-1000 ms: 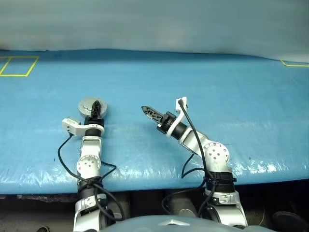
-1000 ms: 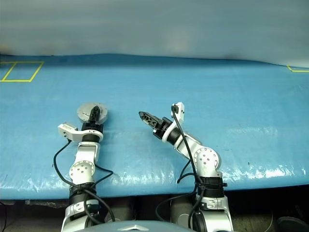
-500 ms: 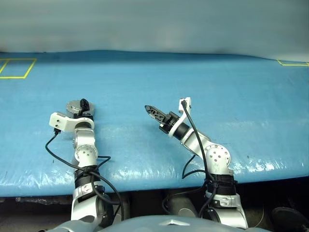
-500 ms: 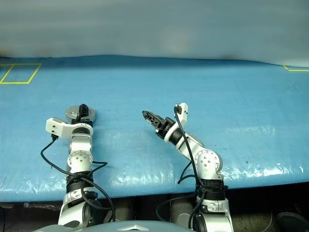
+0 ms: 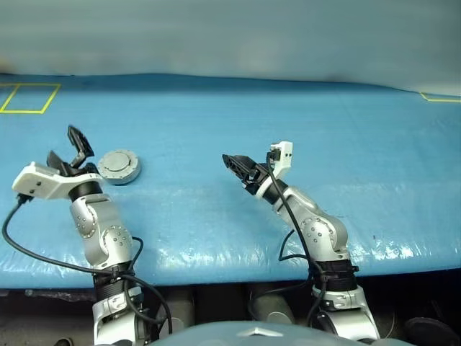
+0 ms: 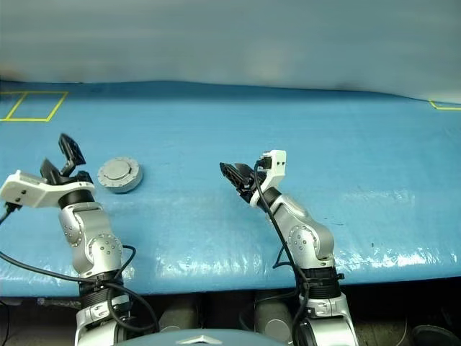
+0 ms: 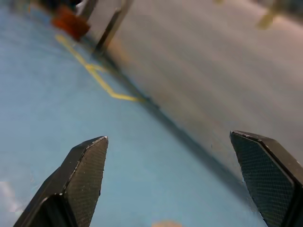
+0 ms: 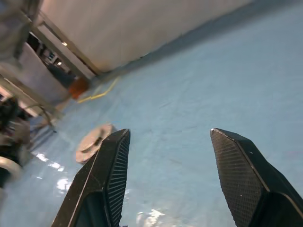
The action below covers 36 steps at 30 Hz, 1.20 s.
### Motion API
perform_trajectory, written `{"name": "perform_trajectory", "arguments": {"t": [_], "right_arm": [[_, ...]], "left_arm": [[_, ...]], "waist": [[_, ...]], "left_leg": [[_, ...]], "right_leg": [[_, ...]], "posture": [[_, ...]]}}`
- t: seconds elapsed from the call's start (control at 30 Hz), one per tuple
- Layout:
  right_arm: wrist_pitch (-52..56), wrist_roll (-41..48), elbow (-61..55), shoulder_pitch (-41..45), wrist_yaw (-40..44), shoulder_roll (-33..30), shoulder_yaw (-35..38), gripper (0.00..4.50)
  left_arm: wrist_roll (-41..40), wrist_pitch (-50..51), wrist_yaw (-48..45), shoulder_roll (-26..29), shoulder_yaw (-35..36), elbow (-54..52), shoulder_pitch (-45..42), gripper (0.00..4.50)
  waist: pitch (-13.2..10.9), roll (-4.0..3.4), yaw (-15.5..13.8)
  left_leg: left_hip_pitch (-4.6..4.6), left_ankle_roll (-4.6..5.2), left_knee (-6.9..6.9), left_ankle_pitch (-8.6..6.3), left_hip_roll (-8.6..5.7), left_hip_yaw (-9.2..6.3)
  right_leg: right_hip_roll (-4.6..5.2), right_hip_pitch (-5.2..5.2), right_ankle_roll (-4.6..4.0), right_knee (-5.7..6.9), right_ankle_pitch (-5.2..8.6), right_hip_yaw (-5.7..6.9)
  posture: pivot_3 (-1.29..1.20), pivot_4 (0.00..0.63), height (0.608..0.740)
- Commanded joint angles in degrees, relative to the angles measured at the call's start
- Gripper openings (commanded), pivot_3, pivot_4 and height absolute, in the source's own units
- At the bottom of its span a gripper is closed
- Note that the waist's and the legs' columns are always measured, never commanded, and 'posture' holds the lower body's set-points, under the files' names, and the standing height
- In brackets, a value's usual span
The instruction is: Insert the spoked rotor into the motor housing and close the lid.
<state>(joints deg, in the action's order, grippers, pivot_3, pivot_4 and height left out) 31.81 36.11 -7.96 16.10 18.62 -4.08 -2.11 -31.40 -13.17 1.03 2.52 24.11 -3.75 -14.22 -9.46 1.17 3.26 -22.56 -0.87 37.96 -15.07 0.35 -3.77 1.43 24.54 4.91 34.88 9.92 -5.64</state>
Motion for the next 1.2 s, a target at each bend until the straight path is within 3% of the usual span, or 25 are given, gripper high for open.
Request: {"name": "perform_trajectory", "arguments": {"t": [0.03, 0.13, 0.23, 0.43, 0.67, 0.83, 0.87, 1.2], "right_arm": [[-10.78, -8.81, -0.35, -0.74, 3.94, -3.31, -2.11, 2.85], [-14.47, -11.88, 0.93, -0.9, 6.02, -5.58, -2.18, 2.85], [-17.1, -15.58, 1.98, -2.01, 12.01, -11.79, -3.42, 2.85], [-16.09, -16.06, 1.96, -4.01, 18.53, -18.24, -3.15, 2.85], [-14.89, -14.96, 2.0, -4.92, 20.28, -19.64, -1.14, 2.85], [-14.84, -16.59, 1.81, -5.0, 20.32, -19.95, -1.88, 4.38], [-14.68, -16.66, 1.72, -4.99, 20.3, -19.77, -2.09, 4.45], [-15.23, -19.53, 2.1, -4.48, 18.24, -18.65, -2.63, 4.45]], "left_arm": [[2.1, 3.13, -15.26, 5.87, -10.51, -4.93, 2.36, 4.48], [4.66, 7.37, -22.44, 11.31, -17.05, -5.95, 4.28, 4.48], [12.0, 11.65, -29.81, 18.03, -26.19, -4.9, 6.3, 4.48], [14.47, 14.92, -38.89, 21.39, -32.95, -1.31, 8.24, 4.48], [14.58, 15.2, -42.02, 21.05, -32.72, -0.05, 8.3, 4.48], [14.89, 15.09, -42.65, 20.64, -32.54, 0.64, 8.15, 4.5], [14.92, 15.1, -42.63, 20.5, -32.5, 0.69, 8.12, 4.5], [15.75, 15.32, -41.79, 19.62, -32.44, 0.46, 8.52, 4.5]], "waist": [[0.0, -0.01, 0.08], [-0.01, -0.04, 0.32], [-0.02, -0.1, 0.64], [-0.03, -0.09, 0.64], [-0.03, -0.09, 0.28], [-0.03, -0.09, 0.22], [-0.03, -0.09, 0.21], [-0.03, -0.09, 0.15]], "left_leg": [[0.0, 0.0, -0.02, 0.0, 0.01, -0.01], [0.02, 0.0, -0.06, 0.0, 0.01, 0.01], [0.1, 0.01, -0.07, 0.0, 0.06, 0.03], [0.13, 0.02, -0.06, 0.0, 0.12, 0.06], [0.14, 0.03, -0.01, 0.0, 0.13, 0.09], [0.14, 0.04, 0.01, 0.0, 0.12, 0.1], [0.14, 0.04, 0.0, 0.0, 0.12, 0.1], [0.14, 0.04, 0.03, 0.0, 0.11, 0.1]], "right_leg": [[-0.01, 0.01, 0.0, 0.0, 0.0, 0.0], [-0.01, 0.03, -0.02, 0.02, 0.04, 0.0], [-0.05, 0.02, -0.15, 0.08, 0.12, 0.0], [-0.06, 0.03, -0.3, 0.12, 0.2, -0.01], [-0.05, 0.01, -0.31, 0.14, 0.2, -0.02], [-0.04, 0.01, -0.28, 0.14, 0.18, -0.03], [-0.04, 0.01, -0.28, 0.14, 0.18, -0.03], [-0.03, 0.0, -0.26, 0.17, 0.15, -0.03]], "posture": [[0.0, 0.15, 0.74], [0.0, 0.15, 0.74], [0.0, 0.15, 0.74], [0.0, 0.15, 0.74], [0.0, 0.15, 0.74], [0.0, 0.15, 0.74], [0.0, 0.15, 0.74], [0.0, 0.15, 0.74]]}}
